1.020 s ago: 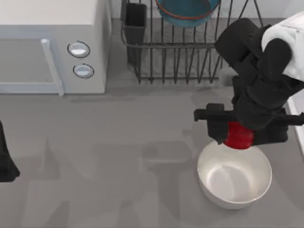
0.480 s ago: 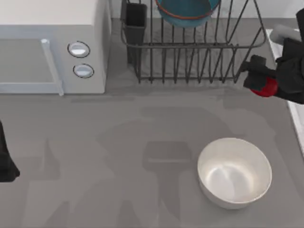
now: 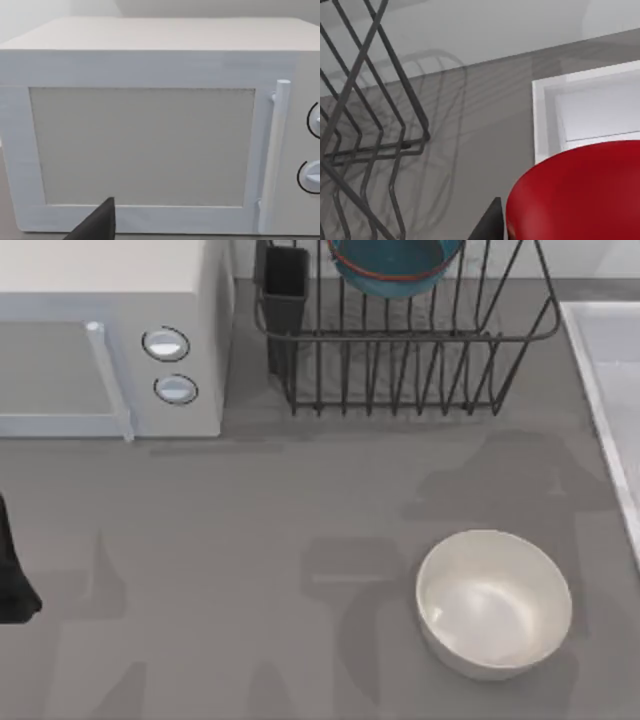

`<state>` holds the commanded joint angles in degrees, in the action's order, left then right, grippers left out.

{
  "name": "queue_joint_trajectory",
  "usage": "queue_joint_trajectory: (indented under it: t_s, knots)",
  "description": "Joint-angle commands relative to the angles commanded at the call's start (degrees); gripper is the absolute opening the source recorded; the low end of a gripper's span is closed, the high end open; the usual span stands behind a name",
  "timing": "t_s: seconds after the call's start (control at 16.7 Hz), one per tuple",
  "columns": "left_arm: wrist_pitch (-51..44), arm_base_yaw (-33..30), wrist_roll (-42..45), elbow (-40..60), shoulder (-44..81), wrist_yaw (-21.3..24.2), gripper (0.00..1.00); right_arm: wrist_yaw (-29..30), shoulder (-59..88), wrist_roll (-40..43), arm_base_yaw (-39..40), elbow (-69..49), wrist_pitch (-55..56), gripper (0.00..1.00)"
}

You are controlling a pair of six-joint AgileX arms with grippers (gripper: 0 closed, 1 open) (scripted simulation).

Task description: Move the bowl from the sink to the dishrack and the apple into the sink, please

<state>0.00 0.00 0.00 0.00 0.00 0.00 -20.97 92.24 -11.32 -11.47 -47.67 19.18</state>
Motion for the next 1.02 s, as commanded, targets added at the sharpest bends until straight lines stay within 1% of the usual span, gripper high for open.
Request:
queue_joint_trajectory:
  t_s: [0.3,0.48,0.66,1.02]
  knots:
    - [0.0,0.0,0.0,0.0,0.0,0.0,1.00,-5.1,-4.0,6.5,-12.0,8.7,21.3,0.00]
    - [0.0,0.0,0.0,0.0,0.0,0.0,1.00,-7.0,-5.7,9.1,-16.7,12.1,29.5,0.00]
    - [0.0,0.0,0.0,0.0,0.0,0.0,1.00,-7.8,-6.7,10.3,-18.7,13.5,32.7,0.00]
    - [0.0,0.0,0.0,0.0,0.0,0.0,1.00,-7.7,-6.3,10.1,-18.5,13.3,32.7,0.00]
